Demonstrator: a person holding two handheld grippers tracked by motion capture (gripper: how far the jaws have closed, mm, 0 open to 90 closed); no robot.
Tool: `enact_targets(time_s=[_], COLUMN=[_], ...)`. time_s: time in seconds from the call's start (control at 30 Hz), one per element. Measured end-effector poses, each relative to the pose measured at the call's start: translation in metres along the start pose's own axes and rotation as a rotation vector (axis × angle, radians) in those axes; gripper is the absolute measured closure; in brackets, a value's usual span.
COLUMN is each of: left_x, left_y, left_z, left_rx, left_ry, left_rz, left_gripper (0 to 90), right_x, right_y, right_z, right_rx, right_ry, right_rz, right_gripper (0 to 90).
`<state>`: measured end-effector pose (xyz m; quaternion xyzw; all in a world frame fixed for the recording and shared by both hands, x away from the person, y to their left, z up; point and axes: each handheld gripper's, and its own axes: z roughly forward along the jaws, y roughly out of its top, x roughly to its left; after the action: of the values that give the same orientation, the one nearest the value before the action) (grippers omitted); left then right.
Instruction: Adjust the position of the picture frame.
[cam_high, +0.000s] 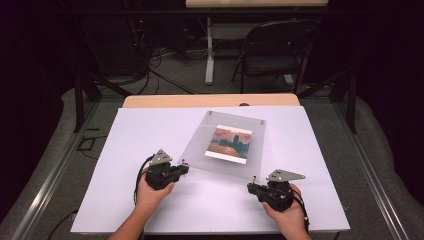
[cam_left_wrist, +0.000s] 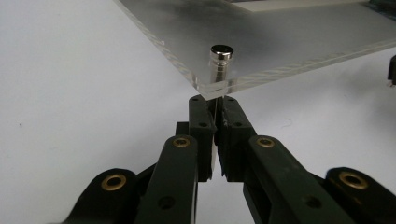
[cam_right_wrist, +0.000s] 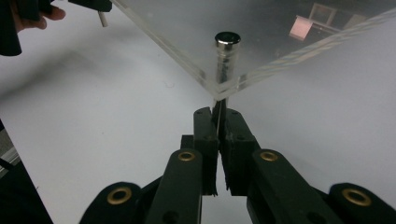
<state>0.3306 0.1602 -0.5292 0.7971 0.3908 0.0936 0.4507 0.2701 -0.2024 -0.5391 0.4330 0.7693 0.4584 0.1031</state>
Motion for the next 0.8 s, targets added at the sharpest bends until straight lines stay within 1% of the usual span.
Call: enact_targets(time_s=[0.13,0.2,0.23,0.27,0.37,0.43,0.53,0.63,0.67,0.73,0.8], left_x=[-0.004,-0.005,-0.007,-0.009,-0.014,-0.017,-0.020,-0.018,-0.017,-0.014,-0.011], left_y=[-0.004,-0.005,-0.006,-0.007,-0.010,-0.012,-0.015,-0.017,-0.017,-0.018,-0.017], left_z=[-0.005,-0.006,-0.008,-0.009,-0.014,-0.016,-0.020,-0.023,-0.023,-0.023,-0.023], left_rx=[-0.004,-0.003,-0.011,-0.008,-0.013,-0.015,-0.016,-0.019,-0.023,-0.033,-0.048], left_ry=[-0.003,-0.005,-0.011,-0.017,-0.028,-0.030,-0.028,-0.012,-0.002,0.010,0.025], left_rz=[-0.017,-0.019,-0.026,-0.023,-0.032,-0.032,-0.040,-0.050,-0.061,-0.065,-0.082], left_gripper=[85.5,85.5,85.5,85.5,85.5,85.5,85.5,85.4,85.4,85.4,85.4], right_x=[-0.003,-0.005,-0.007,-0.010,-0.015,-0.018,-0.020,-0.019,-0.018,-0.016,-0.014], right_y=[0.003,0.005,0.006,0.008,0.011,0.013,0.015,0.017,0.017,0.018,0.020], right_z=[0.002,0.002,0.002,0.003,0.004,0.005,0.008,0.011,0.012,0.014,0.016], right_rx=[-0.001,0.000,-0.002,-0.007,-0.019,-0.017,-0.021,-0.019,-0.021,-0.020,-0.020], right_ry=[-0.007,-0.010,-0.011,-0.018,-0.024,-0.032,-0.030,-0.022,-0.017,-0.014,-0.004], right_rz=[-0.002,0.000,0.001,0.005,0.010,0.010,0.014,0.007,0.006,-0.004,0.003], right_gripper=[85.6,85.6,85.6,85.6,85.6,85.6,85.5,85.5,85.4,85.5,85.5])
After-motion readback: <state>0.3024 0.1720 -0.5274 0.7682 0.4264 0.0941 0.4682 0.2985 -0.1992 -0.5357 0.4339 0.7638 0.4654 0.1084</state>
